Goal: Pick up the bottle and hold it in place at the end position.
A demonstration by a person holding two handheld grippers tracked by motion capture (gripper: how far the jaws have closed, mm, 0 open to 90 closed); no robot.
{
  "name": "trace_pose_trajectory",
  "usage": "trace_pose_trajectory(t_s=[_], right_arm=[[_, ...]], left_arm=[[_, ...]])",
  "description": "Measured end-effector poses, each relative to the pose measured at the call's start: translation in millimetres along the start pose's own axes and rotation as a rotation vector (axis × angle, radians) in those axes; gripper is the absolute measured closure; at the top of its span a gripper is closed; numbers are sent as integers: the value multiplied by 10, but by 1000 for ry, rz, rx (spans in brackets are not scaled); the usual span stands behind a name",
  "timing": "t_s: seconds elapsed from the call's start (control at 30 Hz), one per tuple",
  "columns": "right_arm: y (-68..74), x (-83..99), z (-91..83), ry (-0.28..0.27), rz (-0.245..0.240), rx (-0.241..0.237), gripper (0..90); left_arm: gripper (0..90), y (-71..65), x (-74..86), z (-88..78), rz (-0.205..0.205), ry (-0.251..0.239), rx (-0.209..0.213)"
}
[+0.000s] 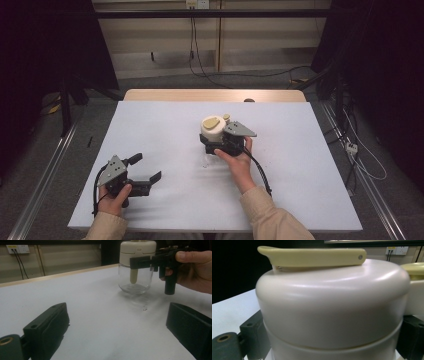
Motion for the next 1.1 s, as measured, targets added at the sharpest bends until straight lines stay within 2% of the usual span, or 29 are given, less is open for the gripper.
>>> trace_pose_trajectory(t_s=[0.47, 0.73, 1.1], right_arm=[[-44, 22, 38, 5, 0, 15, 70], [-10, 2, 95, 5, -10, 2, 70], [-32, -2, 161, 8, -12, 0, 70]], left_arm=[[40, 3, 7, 4, 6, 4, -2], [40, 1, 9, 3, 4, 5, 4], [40, 7, 7, -7, -3, 6, 2]])
Point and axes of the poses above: each handheld gripper's, and its own axes: z roughly forward along the jaws, x roughly out of its underside, y roughly to its left, the point moved 6 cm from there along z, roughly forward along the jaws, and after that the axes turned 11 degrees about -x, right-handed, at the moved point
